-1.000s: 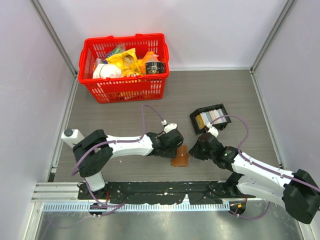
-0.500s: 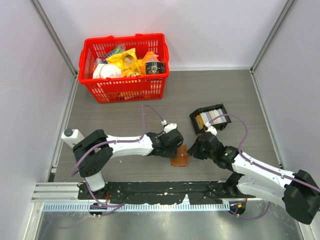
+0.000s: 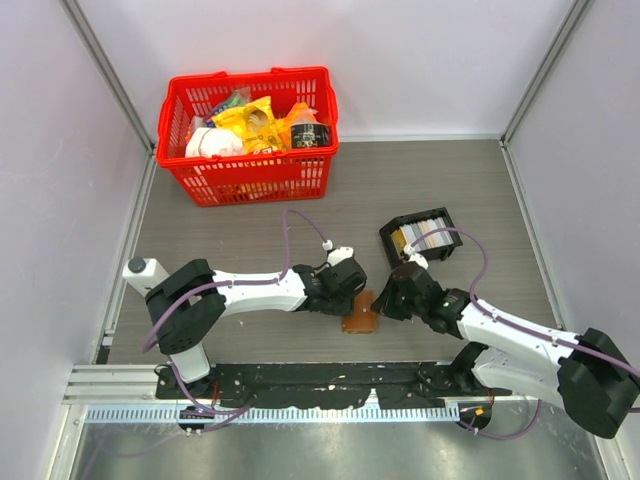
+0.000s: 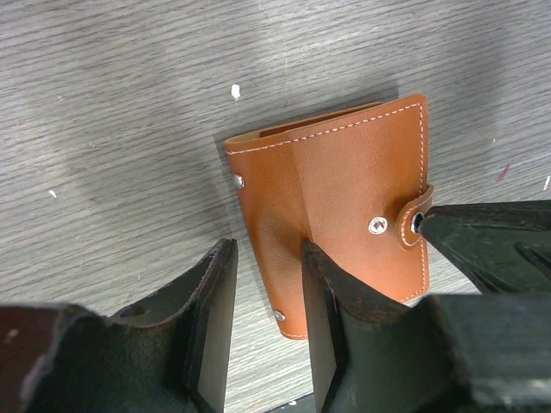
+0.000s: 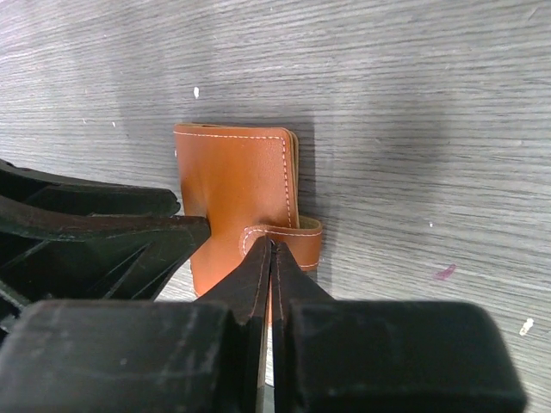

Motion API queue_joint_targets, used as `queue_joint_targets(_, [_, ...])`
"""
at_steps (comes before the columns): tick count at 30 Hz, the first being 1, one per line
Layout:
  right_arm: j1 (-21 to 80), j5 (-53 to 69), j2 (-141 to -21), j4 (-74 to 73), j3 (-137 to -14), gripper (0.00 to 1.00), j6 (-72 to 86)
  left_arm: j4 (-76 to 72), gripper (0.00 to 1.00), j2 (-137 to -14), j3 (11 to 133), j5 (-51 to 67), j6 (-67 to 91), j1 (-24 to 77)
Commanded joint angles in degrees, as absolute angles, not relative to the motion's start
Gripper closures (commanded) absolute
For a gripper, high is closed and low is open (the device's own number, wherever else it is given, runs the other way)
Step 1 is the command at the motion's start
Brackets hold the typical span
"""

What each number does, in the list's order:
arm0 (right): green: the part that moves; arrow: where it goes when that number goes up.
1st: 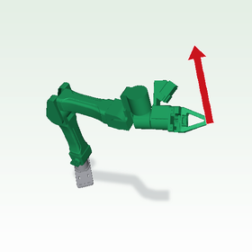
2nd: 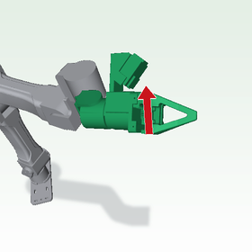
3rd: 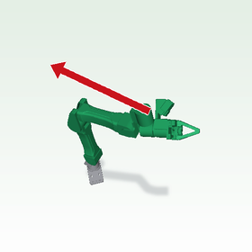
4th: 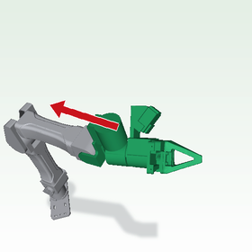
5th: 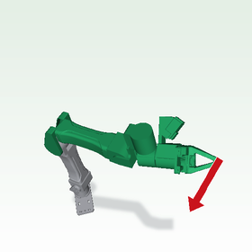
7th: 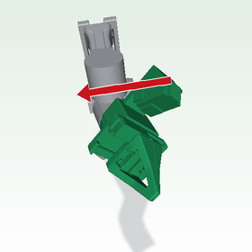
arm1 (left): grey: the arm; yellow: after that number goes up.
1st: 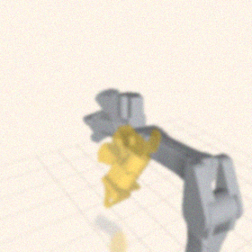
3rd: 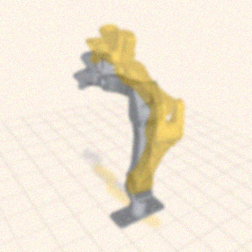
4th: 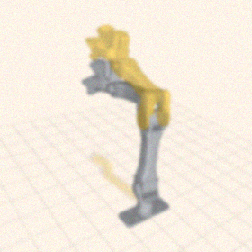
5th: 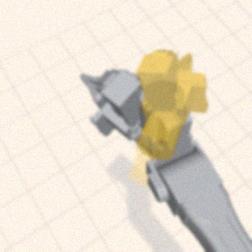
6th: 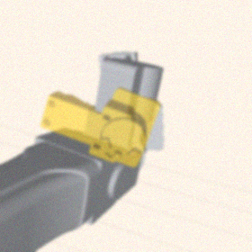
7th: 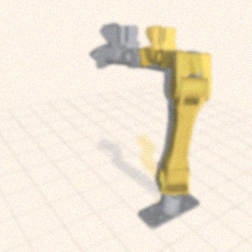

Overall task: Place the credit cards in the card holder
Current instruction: Close the card holder at the center of the board.

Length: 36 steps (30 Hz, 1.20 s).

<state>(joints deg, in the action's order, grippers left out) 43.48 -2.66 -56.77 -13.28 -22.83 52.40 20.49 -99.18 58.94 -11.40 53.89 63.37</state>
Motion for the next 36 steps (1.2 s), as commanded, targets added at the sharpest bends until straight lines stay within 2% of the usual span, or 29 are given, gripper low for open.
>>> queue_joint_targets(1, [43.33, -1.58, -58.88, -9.23, -23.91, 0.96, 51.94, 20.22, 0.60, -99.58, 58.27, -12.74, 54.23, 63.19])
queue_joint_targets(8, [43.16, -2.81, -60.55, -9.05, -24.79, 0.96, 50.89, 20.30, 0.58, -99.49, 58.10, -12.83, 54.05, 63.19])
queue_joint_targets(28, [42.98, 3.25, -65.04, -6.24, -23.99, 0.95, 50.45, 19.86, 0.55, -101.34, 59.50, -11.34, 52.21, 63.28])
queue_joint_targets(36, [43.07, 0.53, -61.52, -8.61, -25.13, 0.93, 49.75, 20.39, 0.55, -100.99, 59.06, -12.22, 52.38, 63.19])
